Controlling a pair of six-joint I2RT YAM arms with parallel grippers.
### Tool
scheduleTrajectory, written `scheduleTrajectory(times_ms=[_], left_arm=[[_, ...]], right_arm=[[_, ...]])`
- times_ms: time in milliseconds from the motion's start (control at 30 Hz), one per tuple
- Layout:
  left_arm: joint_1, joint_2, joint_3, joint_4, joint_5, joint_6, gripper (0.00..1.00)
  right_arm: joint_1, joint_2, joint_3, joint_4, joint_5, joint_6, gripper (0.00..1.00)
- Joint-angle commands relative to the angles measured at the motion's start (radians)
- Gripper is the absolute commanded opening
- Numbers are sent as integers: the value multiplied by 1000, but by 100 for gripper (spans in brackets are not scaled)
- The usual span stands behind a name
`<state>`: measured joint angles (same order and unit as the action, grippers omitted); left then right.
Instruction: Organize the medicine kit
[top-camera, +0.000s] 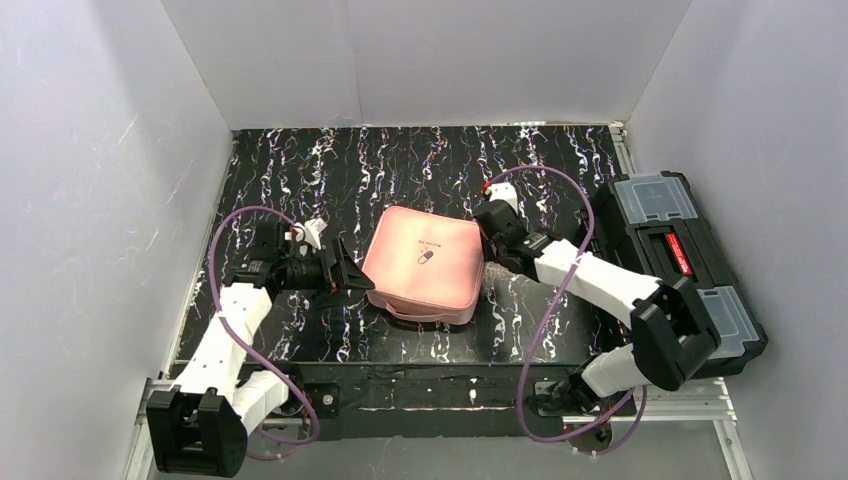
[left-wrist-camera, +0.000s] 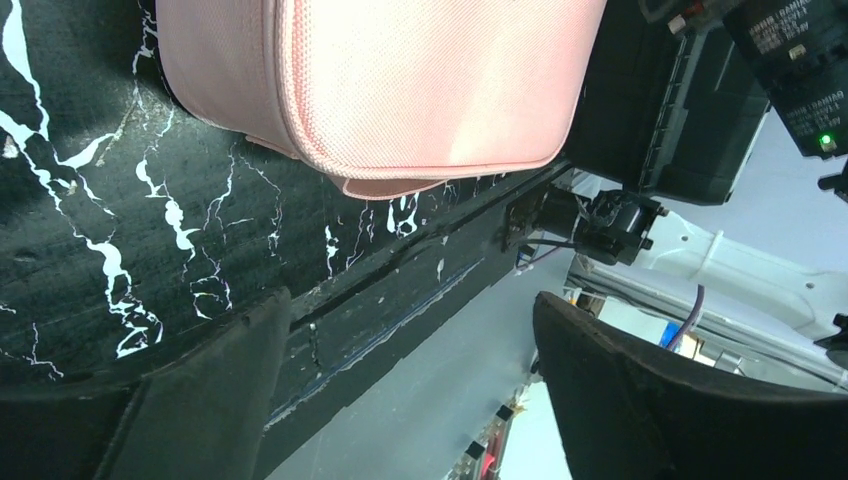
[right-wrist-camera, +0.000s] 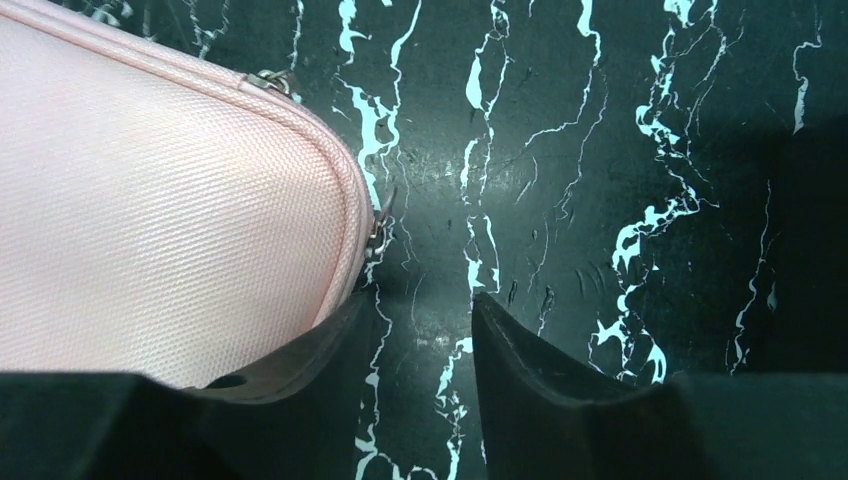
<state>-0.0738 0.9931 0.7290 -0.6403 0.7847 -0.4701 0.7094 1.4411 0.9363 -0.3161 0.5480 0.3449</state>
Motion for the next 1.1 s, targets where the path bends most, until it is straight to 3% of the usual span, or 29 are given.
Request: scheduleTrajectory(times_ms=[0,167,200,233,633,833,1067], left_arm=[[5,-28,43,-49,-37,39,98],[4,-71,75,-64,-96,61,98],[5,-85,83,-68,-113,68,98],[4,-97,91,-71,-126,75,98],[-4,-152,113,-43,-210,111,98],[-3,-286,82,54,-263,105,98],[-3,-417,9,110,-264,70,98]], right_arm=[[5,-117,23,-41,-28,25,55],[6,-242,-11,-113,-40,45,79],[6,-266,-14,-134,-45,49,91],[5,-289,-17,-153,-53,50,97],[5,-678,-168,-217,-202,121,99],[5,-842,-270,-194,-242,162,99],[5,-923,-334,-212,-239,217,99]])
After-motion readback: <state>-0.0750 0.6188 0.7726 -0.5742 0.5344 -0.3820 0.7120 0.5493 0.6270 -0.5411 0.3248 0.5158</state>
